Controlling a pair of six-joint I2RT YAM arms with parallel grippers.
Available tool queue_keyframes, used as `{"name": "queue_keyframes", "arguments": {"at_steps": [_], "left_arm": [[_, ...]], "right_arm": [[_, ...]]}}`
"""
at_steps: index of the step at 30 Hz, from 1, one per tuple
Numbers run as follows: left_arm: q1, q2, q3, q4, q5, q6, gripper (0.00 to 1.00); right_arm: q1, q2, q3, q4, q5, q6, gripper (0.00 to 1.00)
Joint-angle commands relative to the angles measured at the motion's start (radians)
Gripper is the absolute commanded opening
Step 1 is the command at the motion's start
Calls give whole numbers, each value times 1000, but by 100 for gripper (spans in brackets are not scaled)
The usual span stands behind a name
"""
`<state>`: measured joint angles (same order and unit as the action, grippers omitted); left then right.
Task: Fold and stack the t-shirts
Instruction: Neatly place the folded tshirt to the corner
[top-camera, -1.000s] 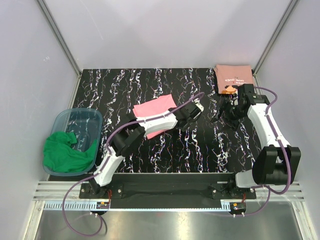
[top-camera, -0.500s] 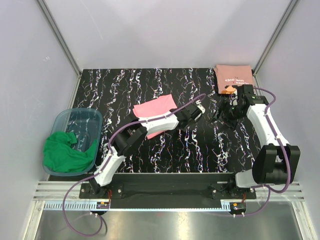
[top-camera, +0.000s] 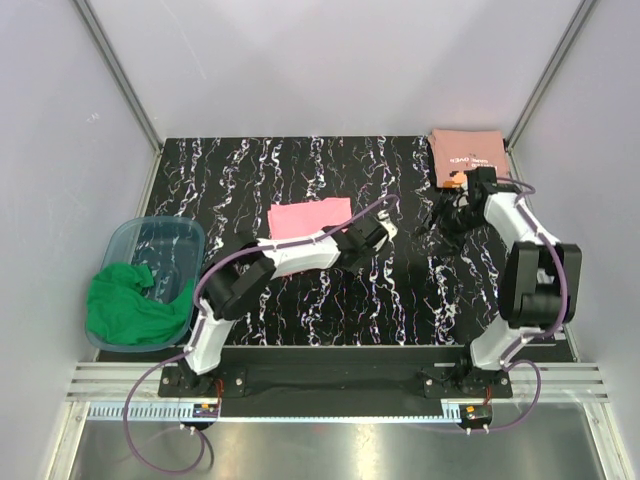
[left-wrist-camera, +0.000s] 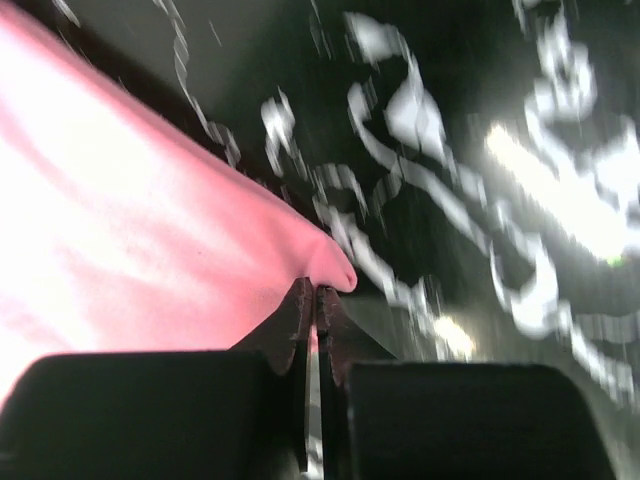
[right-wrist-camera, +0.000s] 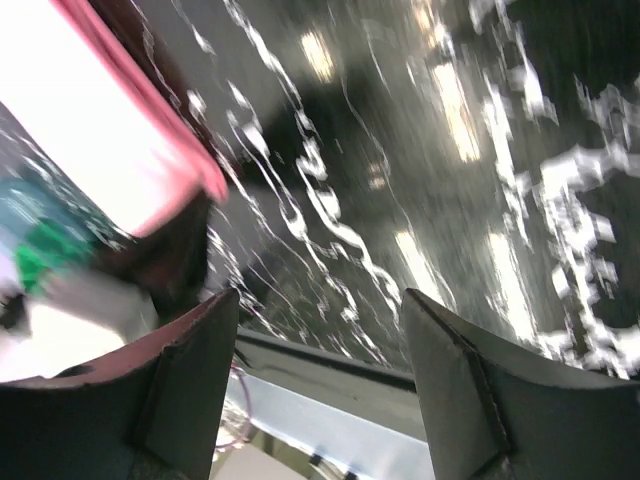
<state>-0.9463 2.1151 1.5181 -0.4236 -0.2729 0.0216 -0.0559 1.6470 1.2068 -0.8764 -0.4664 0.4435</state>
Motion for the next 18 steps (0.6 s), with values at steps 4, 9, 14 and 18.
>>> {"name": "queue_keyframes", "arguments": {"at_steps": [4,9,14,18], "left_arm": [[1,-210,-136,46,146,-75,0],[17,-286,-160,34,230,-107,0],[30,-343,-185,40,242,-115,0],[46,-360,-199,29,253,-114,0]], "right_arm": [[-10,177,103,173,-193,26,76],[34,298,131,289,-325,40,90],[106,341,105,488,-420,185,99],[172,416,155,536,-432,213,100]]}}
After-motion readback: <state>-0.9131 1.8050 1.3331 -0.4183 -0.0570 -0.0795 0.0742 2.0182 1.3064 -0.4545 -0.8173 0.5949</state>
